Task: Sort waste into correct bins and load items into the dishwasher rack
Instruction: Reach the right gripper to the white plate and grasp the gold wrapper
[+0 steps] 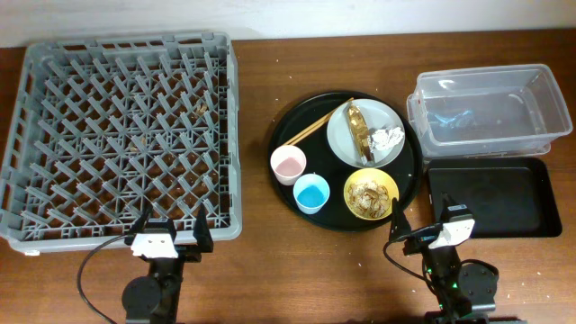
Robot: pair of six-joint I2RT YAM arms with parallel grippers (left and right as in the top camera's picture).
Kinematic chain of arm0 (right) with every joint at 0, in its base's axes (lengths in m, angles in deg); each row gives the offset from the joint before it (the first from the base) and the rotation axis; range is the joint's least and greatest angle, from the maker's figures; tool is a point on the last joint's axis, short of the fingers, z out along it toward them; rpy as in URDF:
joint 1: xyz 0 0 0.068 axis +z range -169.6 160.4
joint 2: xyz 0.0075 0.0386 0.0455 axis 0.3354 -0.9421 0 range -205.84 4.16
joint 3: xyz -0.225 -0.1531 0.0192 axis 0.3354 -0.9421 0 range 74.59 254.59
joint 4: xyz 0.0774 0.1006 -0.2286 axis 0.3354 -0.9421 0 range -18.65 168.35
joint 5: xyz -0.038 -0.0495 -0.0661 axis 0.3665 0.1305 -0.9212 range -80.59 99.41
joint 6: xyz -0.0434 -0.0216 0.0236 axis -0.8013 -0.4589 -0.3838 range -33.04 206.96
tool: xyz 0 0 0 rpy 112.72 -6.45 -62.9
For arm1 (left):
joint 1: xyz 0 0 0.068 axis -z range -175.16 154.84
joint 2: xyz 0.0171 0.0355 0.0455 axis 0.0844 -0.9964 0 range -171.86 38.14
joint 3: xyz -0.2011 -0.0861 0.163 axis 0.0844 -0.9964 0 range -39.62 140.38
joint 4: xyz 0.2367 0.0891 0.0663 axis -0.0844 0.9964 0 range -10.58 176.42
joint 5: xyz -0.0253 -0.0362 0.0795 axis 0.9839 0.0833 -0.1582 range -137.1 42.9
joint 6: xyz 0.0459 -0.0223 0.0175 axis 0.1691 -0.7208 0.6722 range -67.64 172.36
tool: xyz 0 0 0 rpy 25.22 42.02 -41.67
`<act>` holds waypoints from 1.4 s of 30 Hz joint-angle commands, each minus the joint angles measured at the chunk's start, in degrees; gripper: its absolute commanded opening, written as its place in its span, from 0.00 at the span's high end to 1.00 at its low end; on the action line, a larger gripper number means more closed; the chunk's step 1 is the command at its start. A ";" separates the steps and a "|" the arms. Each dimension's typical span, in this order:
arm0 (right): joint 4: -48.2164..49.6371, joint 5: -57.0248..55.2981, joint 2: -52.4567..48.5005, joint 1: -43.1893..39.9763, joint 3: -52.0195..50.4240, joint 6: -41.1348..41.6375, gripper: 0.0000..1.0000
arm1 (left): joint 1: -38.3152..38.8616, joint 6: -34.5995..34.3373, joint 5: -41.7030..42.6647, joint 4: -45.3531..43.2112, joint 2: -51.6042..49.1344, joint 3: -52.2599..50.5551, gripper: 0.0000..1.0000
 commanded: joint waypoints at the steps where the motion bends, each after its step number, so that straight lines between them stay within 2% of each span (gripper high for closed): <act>1: -0.17 -0.48 0.33 -0.15 -0.42 0.20 0.01 | -0.28 1.33 -2.14 0.22 -0.31 -0.15 0.01; 8: -0.13 -0.46 0.33 -0.13 -0.42 0.20 0.02 | -0.31 1.33 -2.14 0.09 -0.31 -0.15 0.01; 14: 0.92 0.87 0.33 -0.04 2.49 0.17 0.01 | -0.28 1.31 -0.15 -6.29 -0.31 0.76 0.01; 16: -0.04 3.67 0.26 -0.04 5.90 0.17 0.02 | -0.28 1.27 1.55 -4.35 -0.42 3.78 0.01; 19: -5.75 4.94 -2.73 -0.04 12.96 0.15 0.01 | -0.31 1.11 1.53 4.55 -4.83 13.09 0.01; 21: -12.39 5.97 -11.47 -0.04 21.68 0.13 0.02 | -0.31 0.68 3.50 11.34 -14.69 24.06 0.01; 23: -21.64 6.49 -24.26 -0.04 34.34 0.15 0.02 | -0.31 0.70 5.64 19.28 -26.93 36.41 0.01; 27: -46.88 6.47 -53.24 -0.04 65.79 0.44 0.01 | -0.28 0.70 18.08 39.65 -53.05 63.98 0.01; 29: -56.61 6.49 -67.80 -0.04 81.88 0.42 0.02 | -0.24 0.72 20.85 51.01 -65.35 76.81 0.01; 30: -56.87 9.35 -73.00 -0.04 86.73 1.05 0.02 | -0.24 0.72 21.03 55.54 -70.10 81.59 0.01; 32: -55.58 18.56 -81.09 0.04 91.34 0.39 0.00 | -0.24 0.68 22.29 58.77 -74.66 85.29 0.01; 33: -53.96 19.39 -84.04 0.79 91.34 0.37 0.14 | -0.24 0.70 26.40 58.86 -76.04 85.44 0.01; 35: -53.53 12.39 -91.71 4.46 91.34 0.37 0.21 | -0.24 0.72 28.89 58.73 -77.37 85.44 0.01; 36: -51.49 5.16 -97.13 7.15 91.34 0.37 0.27 | -0.24 0.72 28.87 58.71 -77.42 85.44 0.01; 38: -47.32 -2.58 -103.32 8.94 91.34 0.37 0.30 | -0.24 0.72 28.87 58.73 -77.42 85.44 0.01; 40: -41.94 -6.38 -111.45 9.18 91.32 0.37 0.32 | -0.24 0.72 28.87 58.75 -77.42 85.44 0.01; 42: -37.09 -4.98 -118.38 8.24 91.34 0.37 0.32 | -0.24 0.72 28.87 58.75 -77.42 85.44 0.01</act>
